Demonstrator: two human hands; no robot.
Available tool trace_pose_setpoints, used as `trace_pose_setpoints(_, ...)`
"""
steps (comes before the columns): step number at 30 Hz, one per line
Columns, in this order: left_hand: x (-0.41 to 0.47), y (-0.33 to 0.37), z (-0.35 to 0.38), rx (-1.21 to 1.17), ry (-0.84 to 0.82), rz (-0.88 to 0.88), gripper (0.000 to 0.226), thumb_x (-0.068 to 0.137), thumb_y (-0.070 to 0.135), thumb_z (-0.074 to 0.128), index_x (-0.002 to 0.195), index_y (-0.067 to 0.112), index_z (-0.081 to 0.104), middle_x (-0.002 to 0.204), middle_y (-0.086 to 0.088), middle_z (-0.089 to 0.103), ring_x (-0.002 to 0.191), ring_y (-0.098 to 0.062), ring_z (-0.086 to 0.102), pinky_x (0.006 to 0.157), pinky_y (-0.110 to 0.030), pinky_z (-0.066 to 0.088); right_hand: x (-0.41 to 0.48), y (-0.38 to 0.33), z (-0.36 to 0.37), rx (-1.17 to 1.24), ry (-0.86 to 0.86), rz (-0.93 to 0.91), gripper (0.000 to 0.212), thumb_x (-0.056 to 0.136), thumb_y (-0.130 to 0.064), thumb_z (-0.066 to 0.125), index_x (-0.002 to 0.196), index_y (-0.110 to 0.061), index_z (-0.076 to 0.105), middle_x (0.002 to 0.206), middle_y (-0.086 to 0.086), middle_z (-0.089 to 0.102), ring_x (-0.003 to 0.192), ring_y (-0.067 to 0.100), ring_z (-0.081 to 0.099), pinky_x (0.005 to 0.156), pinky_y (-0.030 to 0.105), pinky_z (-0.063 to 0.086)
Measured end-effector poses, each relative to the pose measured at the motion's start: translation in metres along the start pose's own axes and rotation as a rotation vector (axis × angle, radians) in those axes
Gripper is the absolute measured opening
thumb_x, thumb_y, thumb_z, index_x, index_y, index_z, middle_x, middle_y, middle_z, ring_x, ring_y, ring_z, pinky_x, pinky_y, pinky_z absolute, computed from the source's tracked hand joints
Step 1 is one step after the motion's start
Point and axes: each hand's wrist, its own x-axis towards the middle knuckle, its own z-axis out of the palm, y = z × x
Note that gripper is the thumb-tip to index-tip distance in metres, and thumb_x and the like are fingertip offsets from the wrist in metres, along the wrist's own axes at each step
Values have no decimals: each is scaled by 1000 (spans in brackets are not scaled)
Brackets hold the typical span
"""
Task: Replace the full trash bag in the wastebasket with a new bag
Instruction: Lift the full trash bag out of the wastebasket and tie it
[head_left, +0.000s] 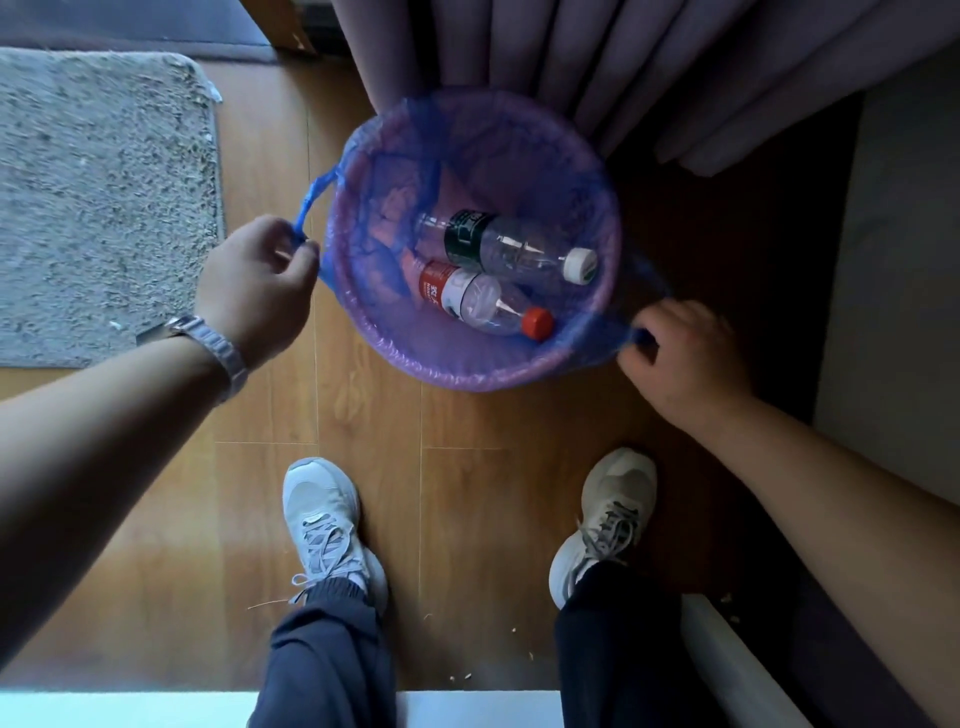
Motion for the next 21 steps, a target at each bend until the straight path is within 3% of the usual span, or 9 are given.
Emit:
trace_pose_setpoints(7, -16, 29, -20, -91, 35, 42, 12, 91, 29, 56, 86, 18, 61, 81, 1, 59, 77, -14, 54, 68, -23, 34, -4, -18, -41, 80, 107, -92, 12, 78, -22, 58, 75, -11, 56, 77, 7, 57, 75, 26, 52, 65, 39, 44)
trace_pose_setpoints(13, -31, 36, -28, -50, 40, 173, 15, 89, 24, 58, 85, 11, 63, 82, -9, 63, 74, -27, 59, 67, -33, 44, 1, -64, -68, 252, 284, -221, 7, 74, -13, 60, 72, -6, 58, 73, 9, 58, 71, 27, 52, 67, 32, 38)
trace_pose_setpoints(17, -29, 32, -40, -57, 25, 8, 12, 87, 23, 56, 91, 15, 64, 83, -6, 64, 79, -28, 60, 70, -33, 43, 4, -84, -80, 309, 288, -295, 9, 75, -14, 57, 73, -5, 59, 77, 11, 58, 75, 27, 52, 73, 28, 39)
trace_pose_setpoints(21, -21, 30, -47, 9, -18, -79, 14, 85, 22, 56, 97, 19, 62, 84, -3, 63, 80, -28, 58, 68, -31, 38, 9, -80, -75, 319, 229, -235, 15, 75, -21, 58, 80, -6, 62, 87, 11, 58, 80, 28, 54, 77, 27, 39)
